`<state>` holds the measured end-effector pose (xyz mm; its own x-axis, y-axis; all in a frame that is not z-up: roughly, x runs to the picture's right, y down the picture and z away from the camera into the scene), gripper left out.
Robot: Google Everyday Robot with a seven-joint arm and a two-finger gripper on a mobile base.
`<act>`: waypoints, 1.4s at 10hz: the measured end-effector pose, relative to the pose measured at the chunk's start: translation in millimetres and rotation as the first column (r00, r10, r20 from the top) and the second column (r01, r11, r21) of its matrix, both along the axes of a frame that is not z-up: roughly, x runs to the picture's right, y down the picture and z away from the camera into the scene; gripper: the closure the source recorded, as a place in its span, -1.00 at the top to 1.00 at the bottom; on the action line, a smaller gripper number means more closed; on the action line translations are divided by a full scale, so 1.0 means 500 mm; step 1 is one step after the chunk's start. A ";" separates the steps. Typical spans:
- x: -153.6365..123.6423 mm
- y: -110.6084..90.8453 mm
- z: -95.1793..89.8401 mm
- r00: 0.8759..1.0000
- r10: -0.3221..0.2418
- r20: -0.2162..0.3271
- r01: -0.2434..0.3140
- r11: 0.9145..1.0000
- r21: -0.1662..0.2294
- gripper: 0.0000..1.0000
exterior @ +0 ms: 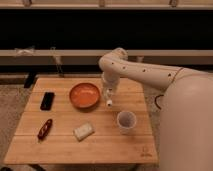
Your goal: Place the bottle in the ceramic bowl
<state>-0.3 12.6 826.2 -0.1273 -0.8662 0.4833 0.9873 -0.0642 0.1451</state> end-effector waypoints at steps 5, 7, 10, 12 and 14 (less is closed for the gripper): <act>-0.124 -0.009 0.040 0.991 -0.078 0.110 0.075 0.997 0.026 -0.89; -0.158 -0.007 0.076 0.987 -0.092 0.133 0.090 0.996 0.021 -0.50; -0.177 0.004 0.107 0.983 -0.101 0.152 0.103 0.995 -0.004 0.13; -0.196 0.011 0.117 0.980 -0.110 0.165 0.114 0.993 -0.011 0.52; -0.198 0.013 0.123 0.979 -0.113 0.170 0.118 0.993 -0.016 0.60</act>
<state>-99.4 19.2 887.6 -0.3074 -0.8283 0.4685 0.9347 -0.1705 0.3118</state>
